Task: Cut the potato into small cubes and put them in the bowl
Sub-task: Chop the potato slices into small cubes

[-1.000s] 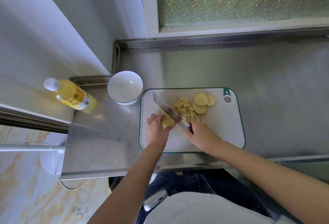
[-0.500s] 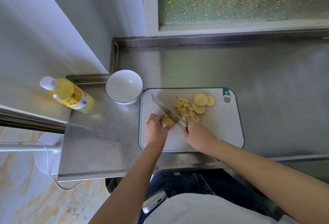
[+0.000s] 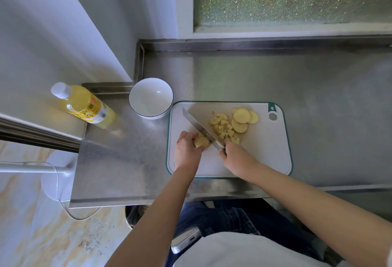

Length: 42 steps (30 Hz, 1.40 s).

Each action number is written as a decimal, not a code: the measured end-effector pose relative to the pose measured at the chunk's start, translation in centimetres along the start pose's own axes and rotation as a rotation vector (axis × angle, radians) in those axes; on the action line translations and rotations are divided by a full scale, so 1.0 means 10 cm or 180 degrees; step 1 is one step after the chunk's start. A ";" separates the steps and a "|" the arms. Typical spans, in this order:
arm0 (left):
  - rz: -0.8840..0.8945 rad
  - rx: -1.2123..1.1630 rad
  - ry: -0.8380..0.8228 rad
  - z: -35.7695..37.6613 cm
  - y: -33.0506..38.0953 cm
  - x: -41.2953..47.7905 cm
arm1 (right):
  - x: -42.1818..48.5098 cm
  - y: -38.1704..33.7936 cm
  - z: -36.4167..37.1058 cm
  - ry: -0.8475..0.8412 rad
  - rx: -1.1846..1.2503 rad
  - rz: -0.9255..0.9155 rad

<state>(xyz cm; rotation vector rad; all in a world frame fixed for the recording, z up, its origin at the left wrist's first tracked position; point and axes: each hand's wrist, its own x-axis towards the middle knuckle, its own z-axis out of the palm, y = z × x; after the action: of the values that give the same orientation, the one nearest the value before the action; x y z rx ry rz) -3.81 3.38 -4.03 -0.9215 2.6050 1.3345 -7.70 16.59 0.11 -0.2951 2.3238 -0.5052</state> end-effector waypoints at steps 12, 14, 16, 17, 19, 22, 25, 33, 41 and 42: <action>0.0145 0.0029 -0.0089 -0.03 -0.01 -0.02 | -0.06 0.03 -0.26 0.0032 0.0013 -0.0176; 0.0151 -0.0066 -0.0012 -0.02 -0.02 -0.06 | -0.11 0.01 -0.27 0.0122 0.0074 -0.0251; 0.0098 -0.0207 0.0159 0.01 -0.05 -0.11 | -0.16 -0.01 -0.25 0.0139 0.0109 -0.0305; 0.0043 -0.0312 0.0272 0.02 -0.06 -0.13 | -0.17 -0.01 -0.24 0.0121 0.0118 -0.0303; -0.0132 -0.0543 0.0444 0.04 -0.08 -0.15 | -0.19 0.00 -0.21 0.0066 0.0124 -0.0285; -0.0326 -0.0646 0.0489 0.04 -0.05 -0.14 | -0.21 0.00 -0.15 -0.0019 0.0100 -0.0267; -0.0376 -0.0626 0.0473 0.04 -0.03 -0.12 | -0.22 0.00 -0.10 -0.0016 0.0101 -0.0247; -0.0781 -0.0893 0.0396 -0.03 0.02 -0.08 | -0.22 0.02 -0.03 0.0084 0.0084 -0.0241; -0.0965 -0.0963 0.0327 -0.08 0.06 -0.06 | -0.18 0.03 -0.04 -0.0029 0.0064 -0.0183; -0.0993 -0.0971 0.0308 -0.08 0.07 -0.06 | -0.18 0.01 -0.04 -0.0051 0.0033 -0.0154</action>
<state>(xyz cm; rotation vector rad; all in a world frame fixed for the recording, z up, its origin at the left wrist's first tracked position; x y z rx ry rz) -3.50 3.35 -2.85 -1.3996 2.2286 1.6541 -6.75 17.42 1.45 -0.3499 2.3026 -0.5368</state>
